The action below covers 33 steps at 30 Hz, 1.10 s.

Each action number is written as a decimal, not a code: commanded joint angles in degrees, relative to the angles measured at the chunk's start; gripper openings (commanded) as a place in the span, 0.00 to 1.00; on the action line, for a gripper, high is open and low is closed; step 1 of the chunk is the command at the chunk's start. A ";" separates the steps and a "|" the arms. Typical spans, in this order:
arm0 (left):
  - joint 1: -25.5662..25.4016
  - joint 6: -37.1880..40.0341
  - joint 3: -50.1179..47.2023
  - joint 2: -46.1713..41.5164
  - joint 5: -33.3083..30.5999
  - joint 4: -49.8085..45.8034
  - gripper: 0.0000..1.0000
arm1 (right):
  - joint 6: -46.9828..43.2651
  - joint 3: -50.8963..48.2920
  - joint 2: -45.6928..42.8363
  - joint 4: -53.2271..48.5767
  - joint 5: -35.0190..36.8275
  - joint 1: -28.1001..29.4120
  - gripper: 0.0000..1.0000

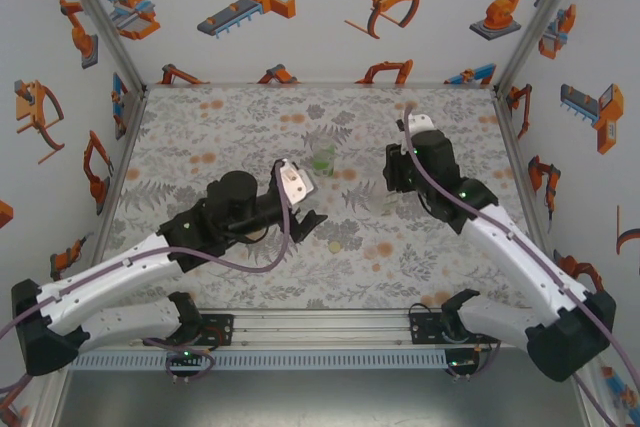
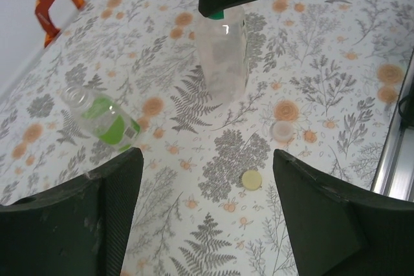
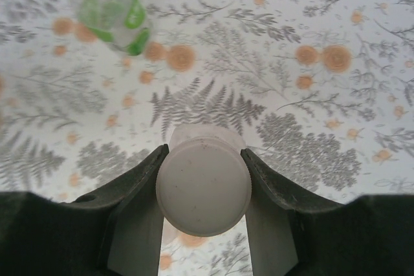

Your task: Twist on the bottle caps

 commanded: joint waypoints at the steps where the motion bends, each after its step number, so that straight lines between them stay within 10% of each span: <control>1: 0.14 -2.42 -0.03 -4.09 -6.24 -4.95 0.75 | -5.69 3.23 3.99 5.60 0.66 -2.66 0.21; 10: 2.56 -10.07 0.07 -14.23 -19.09 -16.51 0.84 | -7.96 8.19 16.93 17.52 -2.85 -10.04 0.20; 33: 9.03 -19.99 -0.09 -26.55 -19.01 -26.73 0.87 | -10.66 21.07 35.13 19.36 -5.80 -14.79 0.25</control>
